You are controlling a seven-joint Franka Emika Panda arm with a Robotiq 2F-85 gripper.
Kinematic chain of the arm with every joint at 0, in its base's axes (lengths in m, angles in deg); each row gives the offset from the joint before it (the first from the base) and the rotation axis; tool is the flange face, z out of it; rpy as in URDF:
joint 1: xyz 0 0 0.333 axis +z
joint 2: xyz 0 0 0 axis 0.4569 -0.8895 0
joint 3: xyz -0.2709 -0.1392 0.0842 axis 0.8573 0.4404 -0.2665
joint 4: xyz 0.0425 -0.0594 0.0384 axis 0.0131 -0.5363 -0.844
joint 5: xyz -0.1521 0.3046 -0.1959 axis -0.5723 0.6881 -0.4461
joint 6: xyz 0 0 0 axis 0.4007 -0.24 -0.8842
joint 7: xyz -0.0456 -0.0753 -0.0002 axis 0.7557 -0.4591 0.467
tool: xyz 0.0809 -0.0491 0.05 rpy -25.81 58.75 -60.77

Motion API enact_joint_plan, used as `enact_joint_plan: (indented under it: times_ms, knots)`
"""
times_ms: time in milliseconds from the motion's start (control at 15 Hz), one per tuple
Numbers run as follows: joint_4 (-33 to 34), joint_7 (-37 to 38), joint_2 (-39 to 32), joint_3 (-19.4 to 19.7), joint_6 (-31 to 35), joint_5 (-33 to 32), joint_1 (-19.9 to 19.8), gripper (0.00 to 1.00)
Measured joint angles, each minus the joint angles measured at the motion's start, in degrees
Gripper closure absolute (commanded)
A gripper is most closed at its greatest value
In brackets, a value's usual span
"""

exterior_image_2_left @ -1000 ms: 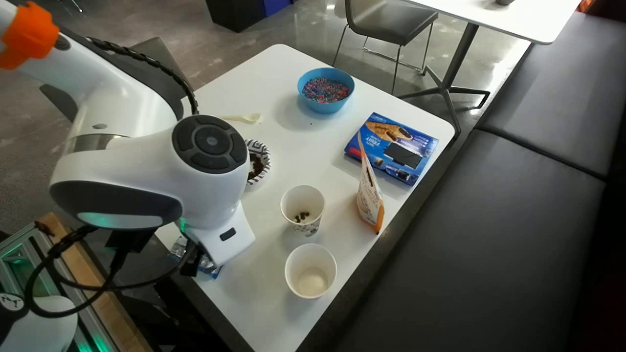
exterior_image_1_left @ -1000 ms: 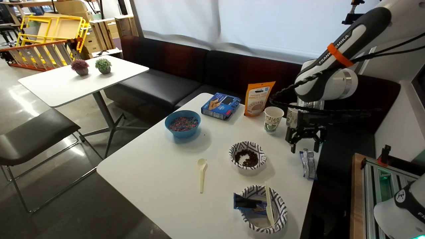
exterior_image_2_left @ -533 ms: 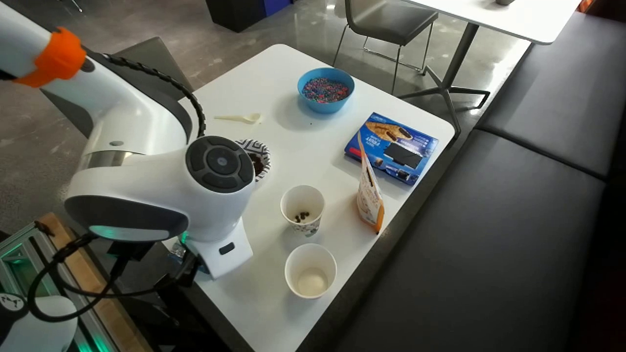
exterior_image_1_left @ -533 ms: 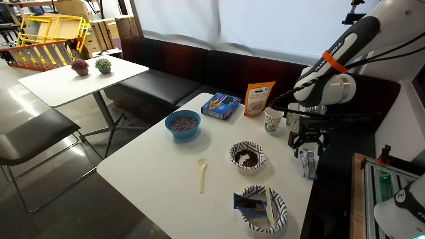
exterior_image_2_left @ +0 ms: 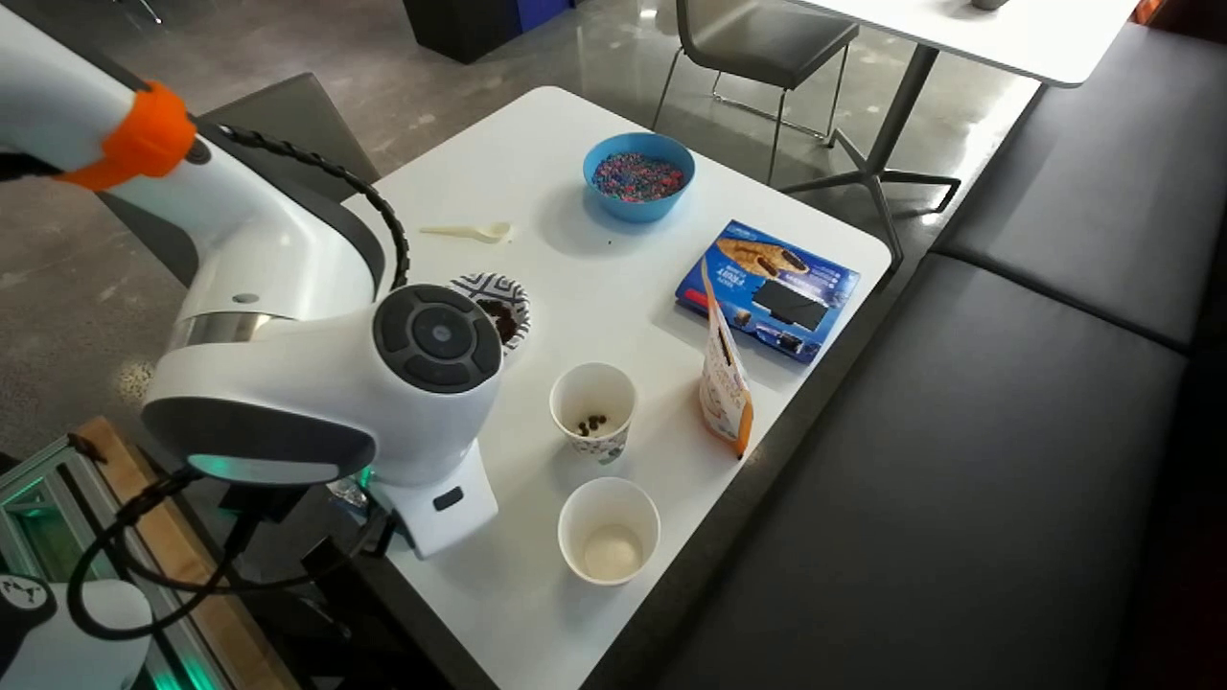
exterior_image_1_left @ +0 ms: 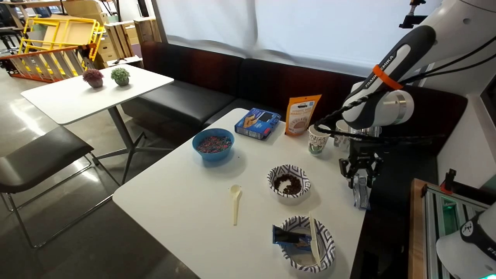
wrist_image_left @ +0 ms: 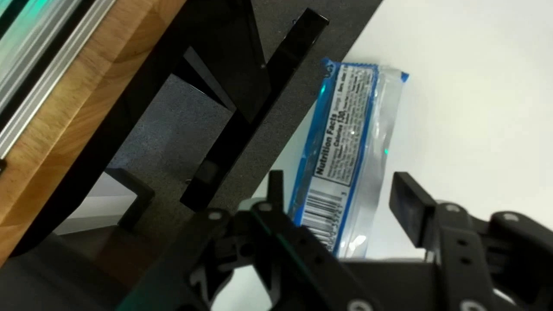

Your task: Move the blue packet forward to the left side of the table

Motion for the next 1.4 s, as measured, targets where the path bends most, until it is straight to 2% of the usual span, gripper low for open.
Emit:
enact_joint_plan:
  times_ms: [67,133,200,333,400,467,933,1133,1400]
  knots:
    - [0.0,0.0,-0.4,0.0,0.6,0.0,0.0,0.55]
    - [0.0,-0.1,-0.8,0.0,0.9,0.0,0.0,0.71]
    - [-0.1,-0.1,-1.2,0.0,1.5,0.0,0.0,0.64]
    - [-0.1,-0.4,-1.8,-0.1,2.3,0.2,0.0,0.83]
    - [0.1,-0.7,-1.8,-0.4,2.3,0.6,0.0,0.97]
    - [0.2,-1.0,-1.8,-0.6,2.4,1.0,0.0,1.00]
    - [-0.6,-3.1,-0.6,-1.3,2.7,1.4,0.3,1.00]
    - [-2.2,-5.1,3.9,-1.9,2.9,1.2,1.0,1.00]
    - [-4.6,-6.9,12.3,-5.1,5.2,1.1,4.1,1.00]
